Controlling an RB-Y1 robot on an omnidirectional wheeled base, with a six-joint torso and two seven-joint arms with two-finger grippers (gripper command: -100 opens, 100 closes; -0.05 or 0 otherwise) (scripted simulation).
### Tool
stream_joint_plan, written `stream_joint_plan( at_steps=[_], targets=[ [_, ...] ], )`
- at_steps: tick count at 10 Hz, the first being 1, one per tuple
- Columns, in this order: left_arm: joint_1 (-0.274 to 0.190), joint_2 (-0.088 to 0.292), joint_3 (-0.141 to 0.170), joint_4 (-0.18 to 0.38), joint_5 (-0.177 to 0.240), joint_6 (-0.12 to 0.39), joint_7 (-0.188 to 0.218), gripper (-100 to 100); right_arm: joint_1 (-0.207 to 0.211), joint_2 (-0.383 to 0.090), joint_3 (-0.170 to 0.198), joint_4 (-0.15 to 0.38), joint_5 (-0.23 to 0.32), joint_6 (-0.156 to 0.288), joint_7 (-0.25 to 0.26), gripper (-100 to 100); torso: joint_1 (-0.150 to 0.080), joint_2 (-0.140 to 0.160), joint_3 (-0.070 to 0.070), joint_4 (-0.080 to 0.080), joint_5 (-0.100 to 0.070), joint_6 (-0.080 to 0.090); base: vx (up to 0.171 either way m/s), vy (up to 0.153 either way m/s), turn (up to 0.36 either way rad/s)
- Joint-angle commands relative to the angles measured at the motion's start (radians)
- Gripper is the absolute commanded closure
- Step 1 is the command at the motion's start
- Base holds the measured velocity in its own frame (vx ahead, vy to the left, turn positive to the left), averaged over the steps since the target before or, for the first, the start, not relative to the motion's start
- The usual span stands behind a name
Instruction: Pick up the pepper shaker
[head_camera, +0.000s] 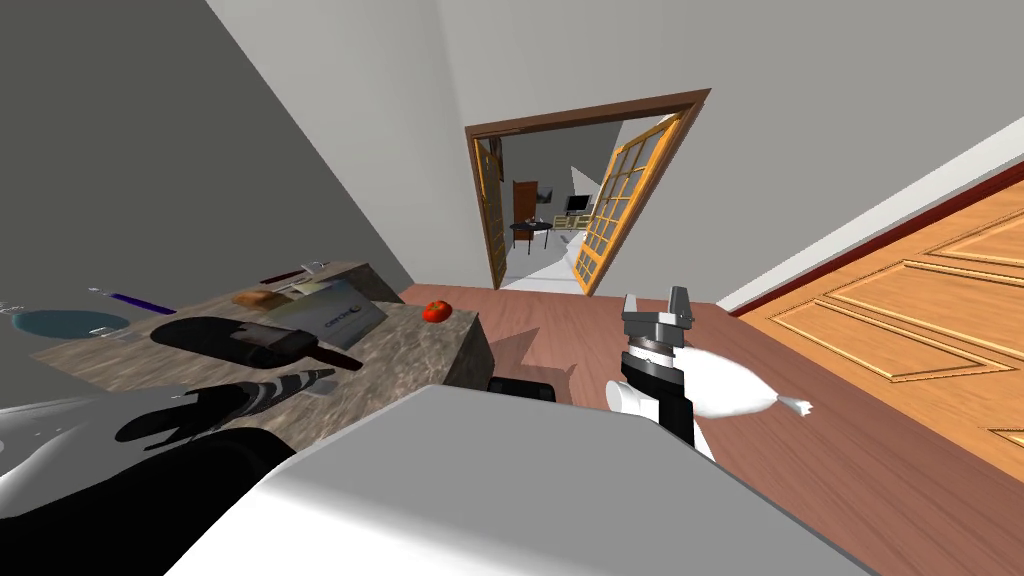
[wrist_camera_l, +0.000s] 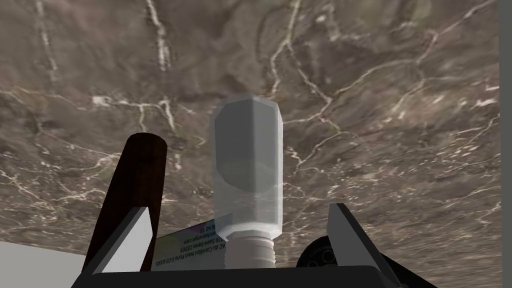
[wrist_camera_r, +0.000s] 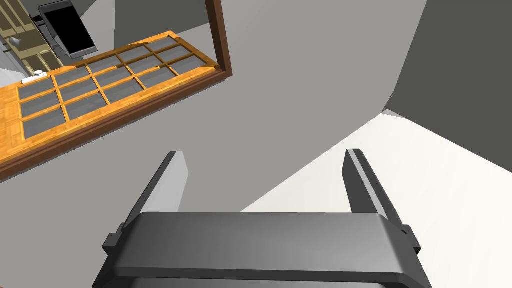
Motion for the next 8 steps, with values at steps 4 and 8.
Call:
stream_joint_plan(
  at_steps=[4, 8],
  targets=[
    [-0.013, -0.030, -0.035, 0.001, 0.023, 0.047, 0.039, -100, -0.001, 0.000, 0.000, 0.000, 0.000, 0.000, 0.000, 0, 0.002, 0.009, 0.005, 0.001, 0.001, 0.001, -0.097, 0.017, -0.263],
    [-0.037, -0.054, -0.075, 0.008, 0.038, 0.080, 0.070, -100, -0.001, 0.000, 0.000, 0.000, 0.000, 0.000, 0.000, 0, 0.005, 0.009, 0.005, 0.001, 0.005, 0.001, -0.117, 0.001, -0.246]
  ],
)
